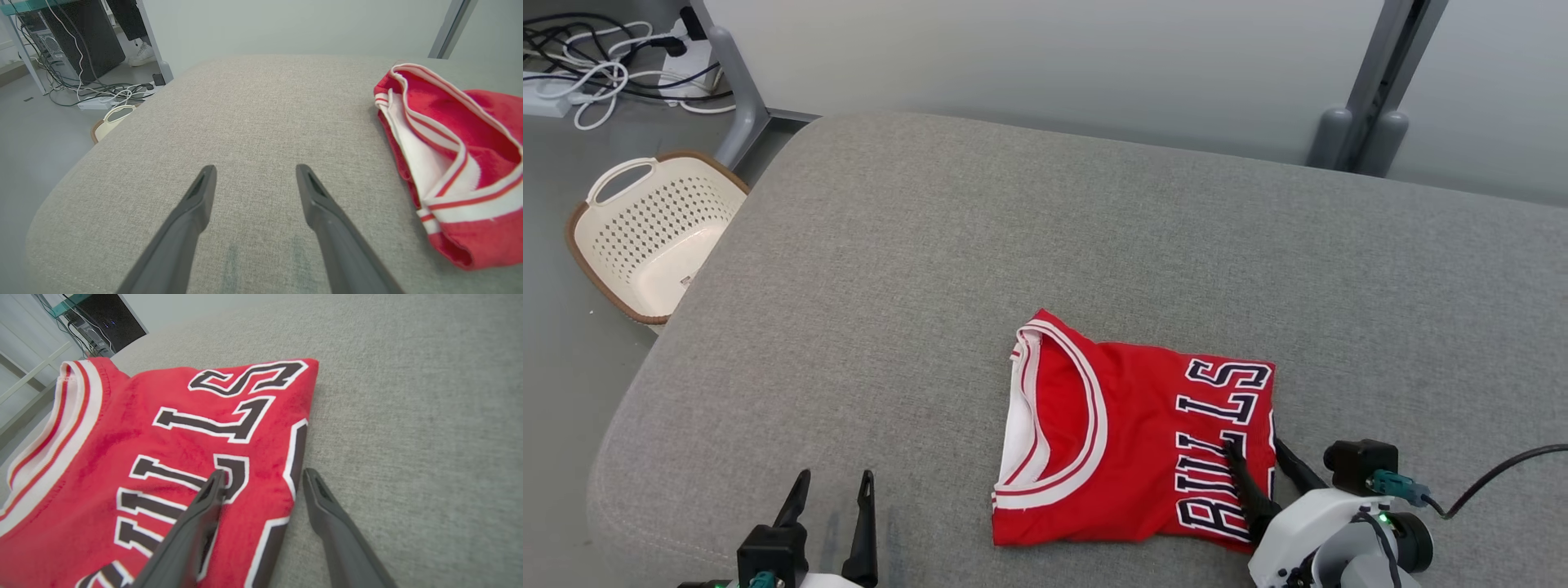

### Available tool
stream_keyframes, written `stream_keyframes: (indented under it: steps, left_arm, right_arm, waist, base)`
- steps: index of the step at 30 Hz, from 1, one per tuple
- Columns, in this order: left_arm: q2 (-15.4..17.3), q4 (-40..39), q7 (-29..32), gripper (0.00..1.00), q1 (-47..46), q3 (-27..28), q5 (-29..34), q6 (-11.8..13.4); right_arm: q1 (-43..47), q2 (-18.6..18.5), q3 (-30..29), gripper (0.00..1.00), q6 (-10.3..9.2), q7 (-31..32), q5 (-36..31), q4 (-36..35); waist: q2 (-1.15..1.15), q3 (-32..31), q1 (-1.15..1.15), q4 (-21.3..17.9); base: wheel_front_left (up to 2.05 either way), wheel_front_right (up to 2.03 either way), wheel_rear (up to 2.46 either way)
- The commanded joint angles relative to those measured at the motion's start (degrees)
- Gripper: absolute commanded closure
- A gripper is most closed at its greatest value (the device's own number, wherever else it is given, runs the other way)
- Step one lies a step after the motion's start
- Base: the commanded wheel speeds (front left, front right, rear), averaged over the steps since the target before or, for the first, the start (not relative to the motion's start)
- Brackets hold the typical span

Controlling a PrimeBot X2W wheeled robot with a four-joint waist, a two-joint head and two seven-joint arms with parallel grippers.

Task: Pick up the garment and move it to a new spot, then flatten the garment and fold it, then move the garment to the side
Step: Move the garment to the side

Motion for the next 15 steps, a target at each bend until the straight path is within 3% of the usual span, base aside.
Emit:
stream_keyframes:
  steps: [1, 2, 8, 15]
  left_arm:
    - [0.2, -0.2, -0.2, 0.00, -1.2, -0.1, 0.0, -0.3]
    - [0.2, -0.3, -0.2, 0.00, -1.4, -0.2, 0.2, -0.3]
    - [0.2, -0.3, -0.2, 0.00, -0.1, -0.3, 0.9, -0.9]
    - [0.2, -0.7, -0.2, 0.00, -1.2, -1.3, 1.0, -1.3]
  right_arm:
    - [0.7, -0.2, 0.6, 0.84, 0.00, 0.5, 0.5, 1.4]
    - [0.3, -0.2, 0.9, 1.00, 0.00, 0.5, 0.8, 1.7]
    - [-0.4, -0.5, 0.7, 1.00, -0.03, 0.3, 1.5, -0.6]
    - [-0.4, -0.4, -1.0, 1.00, -0.01, 0.3, -0.7, -1.6]
  waist:
    - [0.00, 0.0, 0.00, -0.4]
    - [0.00, 0.0, 0.00, -0.8]
    - [0.00, -1.1, 0.00, -6.4]
    - [0.00, -1.9, 0.00, -17.5]
  base:
    - [0.00, 0.00, 0.00]
    - [0.00, 0.00, 0.00]
    - [0.00, 0.00, 0.00]
    - [0.00, 0.00, 0.00]
